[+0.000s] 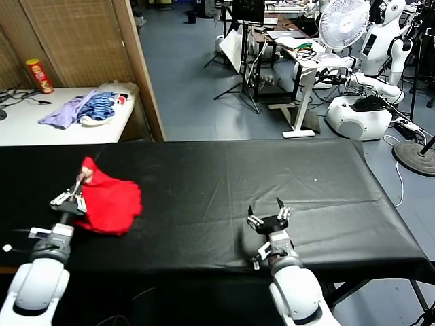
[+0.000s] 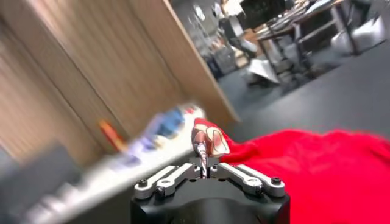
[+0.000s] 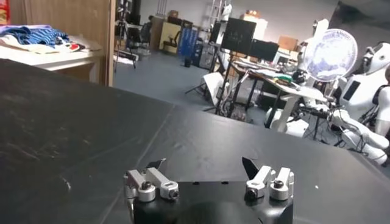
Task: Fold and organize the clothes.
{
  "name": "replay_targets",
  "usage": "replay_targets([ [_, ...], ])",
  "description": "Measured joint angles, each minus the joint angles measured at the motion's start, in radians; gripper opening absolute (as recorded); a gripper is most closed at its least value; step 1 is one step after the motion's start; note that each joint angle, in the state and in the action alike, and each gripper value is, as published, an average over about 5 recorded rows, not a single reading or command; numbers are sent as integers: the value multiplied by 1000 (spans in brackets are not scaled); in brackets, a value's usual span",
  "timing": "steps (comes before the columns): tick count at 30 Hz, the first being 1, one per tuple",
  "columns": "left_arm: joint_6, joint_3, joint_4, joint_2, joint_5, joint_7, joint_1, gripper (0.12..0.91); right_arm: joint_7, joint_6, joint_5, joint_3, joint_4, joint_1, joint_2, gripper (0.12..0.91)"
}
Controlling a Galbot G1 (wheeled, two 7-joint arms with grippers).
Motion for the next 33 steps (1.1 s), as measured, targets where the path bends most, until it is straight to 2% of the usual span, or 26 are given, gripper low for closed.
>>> replay_targets([
  [5,32,126,-89,-40,-135,-44,2,155,-9,4,9,11,-4,-8,-2,798],
  [9,9,283,-77,-111,-237,-99,-20,155,-37,20,65,20,-9,-12,-10,798],
  [11,-11,354,-49,-159,-259,-103,-39,160,-58,30,106,20,-12,-10,-17,798],
  [14,-46,440,1,-230,-253,-78,-68,247,-96,34,173,13,-17,-2,-31,798],
  [17,-87,495,30,-271,-237,-32,-80,411,-119,21,250,1,-25,12,-44,798],
  [21,-175,520,32,-279,-282,40,-74,629,-98,-5,389,-25,-49,42,-43,798],
  [23,-217,517,22,-273,-304,62,-69,725,-78,-12,455,-39,-71,64,-34,798],
  [26,-259,502,3,-259,-313,71,-60,788,-52,-15,532,-66,-125,112,-11,798],
  [33,-315,454,-28,-244,-294,71,-20,798,-17,-14,612,-133,-311,258,79,795],
])
